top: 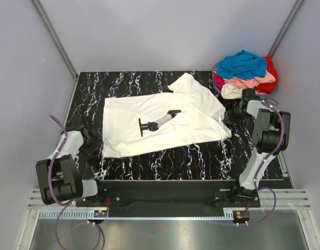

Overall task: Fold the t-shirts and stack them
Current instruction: Fold the tshirt

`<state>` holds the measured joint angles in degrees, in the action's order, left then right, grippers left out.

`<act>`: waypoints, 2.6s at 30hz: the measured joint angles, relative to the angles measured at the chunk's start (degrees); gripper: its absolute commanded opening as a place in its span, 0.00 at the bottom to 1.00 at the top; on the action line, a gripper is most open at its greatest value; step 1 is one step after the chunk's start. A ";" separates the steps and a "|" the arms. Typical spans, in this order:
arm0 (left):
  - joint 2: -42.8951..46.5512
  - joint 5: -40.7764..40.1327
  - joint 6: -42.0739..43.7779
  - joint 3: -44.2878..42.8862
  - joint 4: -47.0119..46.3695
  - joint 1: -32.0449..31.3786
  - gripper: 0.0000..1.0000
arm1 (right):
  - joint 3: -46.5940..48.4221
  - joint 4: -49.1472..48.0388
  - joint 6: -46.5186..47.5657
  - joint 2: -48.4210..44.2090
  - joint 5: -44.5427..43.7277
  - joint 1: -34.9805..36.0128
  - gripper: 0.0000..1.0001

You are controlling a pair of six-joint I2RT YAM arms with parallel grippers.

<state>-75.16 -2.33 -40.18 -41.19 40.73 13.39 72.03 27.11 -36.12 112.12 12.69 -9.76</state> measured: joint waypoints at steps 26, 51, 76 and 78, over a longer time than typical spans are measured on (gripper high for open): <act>3.74 -2.67 -1.84 -3.19 -1.31 -10.60 0.48 | -5.42 6.01 3.48 -17.92 -7.23 -0.37 0.65; -55.36 -4.24 9.14 -71.06 1.46 -10.73 0.58 | -14.97 3.82 8.76 -34.01 3.28 24.74 0.91; -64.11 -0.46 9.57 -79.17 2.47 -9.77 0.00 | -20.04 4.04 10.64 -38.73 4.33 24.76 0.94; -64.13 -0.17 9.92 -79.17 2.56 -10.23 0.00 | -20.15 4.07 10.62 -38.73 4.35 24.76 0.93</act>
<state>-139.28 -2.50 -30.26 -120.36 43.29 3.16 51.88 31.18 -25.50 73.38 17.04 15.00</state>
